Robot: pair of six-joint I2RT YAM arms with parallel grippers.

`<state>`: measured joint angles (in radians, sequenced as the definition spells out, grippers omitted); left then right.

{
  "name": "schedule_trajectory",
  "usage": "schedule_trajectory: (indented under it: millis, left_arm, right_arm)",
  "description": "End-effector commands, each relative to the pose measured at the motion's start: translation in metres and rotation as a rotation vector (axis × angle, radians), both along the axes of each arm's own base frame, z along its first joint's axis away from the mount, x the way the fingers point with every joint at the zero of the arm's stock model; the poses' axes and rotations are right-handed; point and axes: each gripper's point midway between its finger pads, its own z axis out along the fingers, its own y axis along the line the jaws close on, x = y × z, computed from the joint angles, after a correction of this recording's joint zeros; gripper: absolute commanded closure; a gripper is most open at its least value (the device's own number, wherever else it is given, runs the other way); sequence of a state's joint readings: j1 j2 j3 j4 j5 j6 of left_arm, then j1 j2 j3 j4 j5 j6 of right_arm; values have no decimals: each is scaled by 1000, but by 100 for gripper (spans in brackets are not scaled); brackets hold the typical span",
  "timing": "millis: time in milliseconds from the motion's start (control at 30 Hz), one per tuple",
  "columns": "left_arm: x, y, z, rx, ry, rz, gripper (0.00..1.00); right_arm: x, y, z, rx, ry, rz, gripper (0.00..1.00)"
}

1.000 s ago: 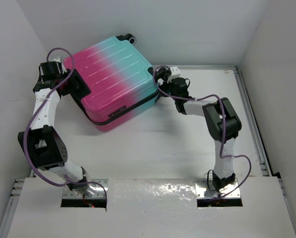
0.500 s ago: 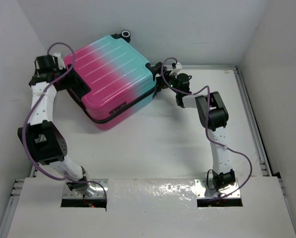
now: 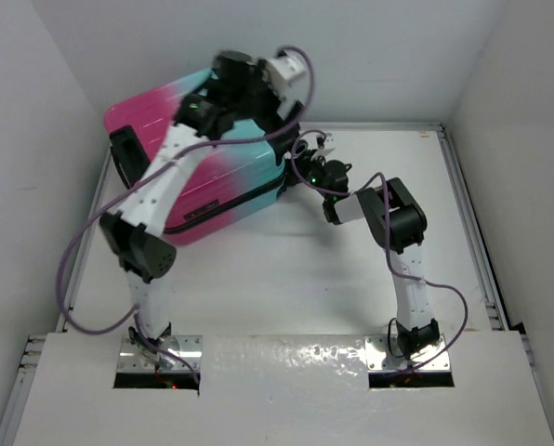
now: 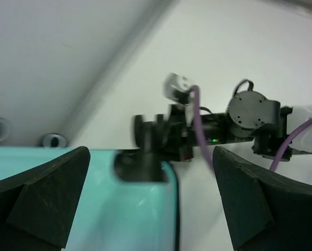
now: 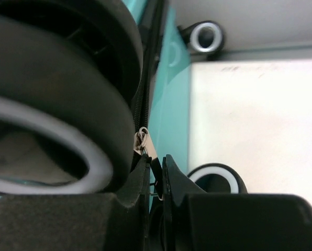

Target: Pack the luggage

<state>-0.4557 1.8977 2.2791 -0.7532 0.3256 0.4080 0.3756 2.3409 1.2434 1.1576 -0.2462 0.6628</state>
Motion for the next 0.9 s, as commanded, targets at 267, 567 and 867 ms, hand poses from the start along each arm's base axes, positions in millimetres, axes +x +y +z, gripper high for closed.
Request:
schedule_trajectory:
  millis: [267,567,867]
  left_arm:
    - [-36,-20,-97,243,181,-250,0]
    - [-64,7,-90,299,187,-397,13]
    - [-45,65,25,-364,148,-320,0]
  right_arm:
    - [-159,102,32,110,-45,323,100]
    - [-161,104,36,74,-75,346,100]
    - [-162,108,34,45,-84,365,100]
